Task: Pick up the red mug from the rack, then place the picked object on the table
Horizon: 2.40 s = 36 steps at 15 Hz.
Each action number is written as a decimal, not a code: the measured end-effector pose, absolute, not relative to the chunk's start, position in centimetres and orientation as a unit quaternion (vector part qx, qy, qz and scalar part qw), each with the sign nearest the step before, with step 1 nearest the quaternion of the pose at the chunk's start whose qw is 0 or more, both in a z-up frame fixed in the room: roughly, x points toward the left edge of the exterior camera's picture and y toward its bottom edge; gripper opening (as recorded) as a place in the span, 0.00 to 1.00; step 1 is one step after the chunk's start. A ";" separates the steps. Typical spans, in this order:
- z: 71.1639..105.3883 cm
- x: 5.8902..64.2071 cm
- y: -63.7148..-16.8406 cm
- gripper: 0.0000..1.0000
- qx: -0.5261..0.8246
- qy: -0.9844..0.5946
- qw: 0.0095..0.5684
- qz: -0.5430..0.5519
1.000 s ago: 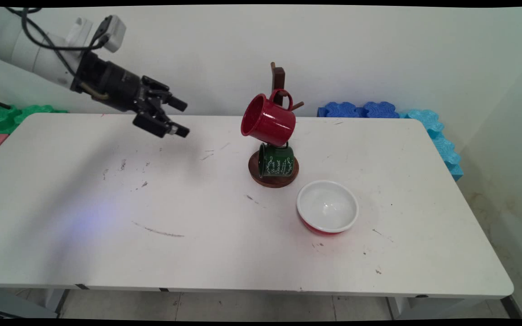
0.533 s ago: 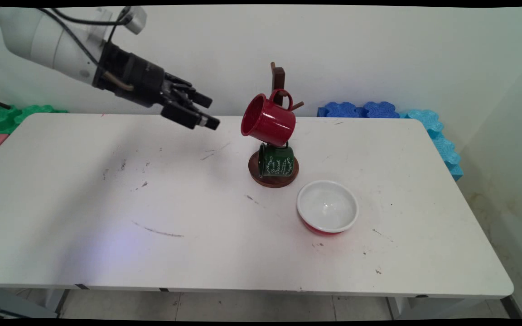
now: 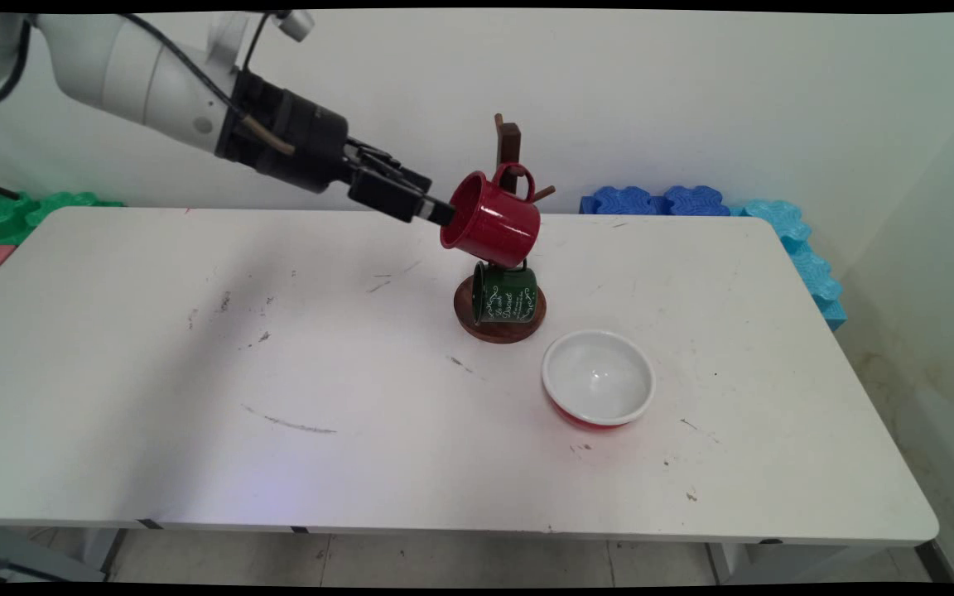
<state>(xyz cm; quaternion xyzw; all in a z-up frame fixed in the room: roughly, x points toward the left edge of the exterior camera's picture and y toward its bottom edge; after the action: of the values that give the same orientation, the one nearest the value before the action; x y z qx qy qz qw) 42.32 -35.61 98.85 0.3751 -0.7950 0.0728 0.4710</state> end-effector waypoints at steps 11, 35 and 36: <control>97.8 38.9 -36.8 1.00 0.428 -0.771 0.470 0.050; 95.5 37.1 -39.1 0.00 0.439 -0.775 0.451 0.062; 95.4 37.1 -39.1 0.00 0.439 -0.775 0.451 0.063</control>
<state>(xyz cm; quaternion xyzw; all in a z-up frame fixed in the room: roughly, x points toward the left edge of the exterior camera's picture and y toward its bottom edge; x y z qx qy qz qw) 37.08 -39.14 95.42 0.4393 -0.7746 0.0635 0.4505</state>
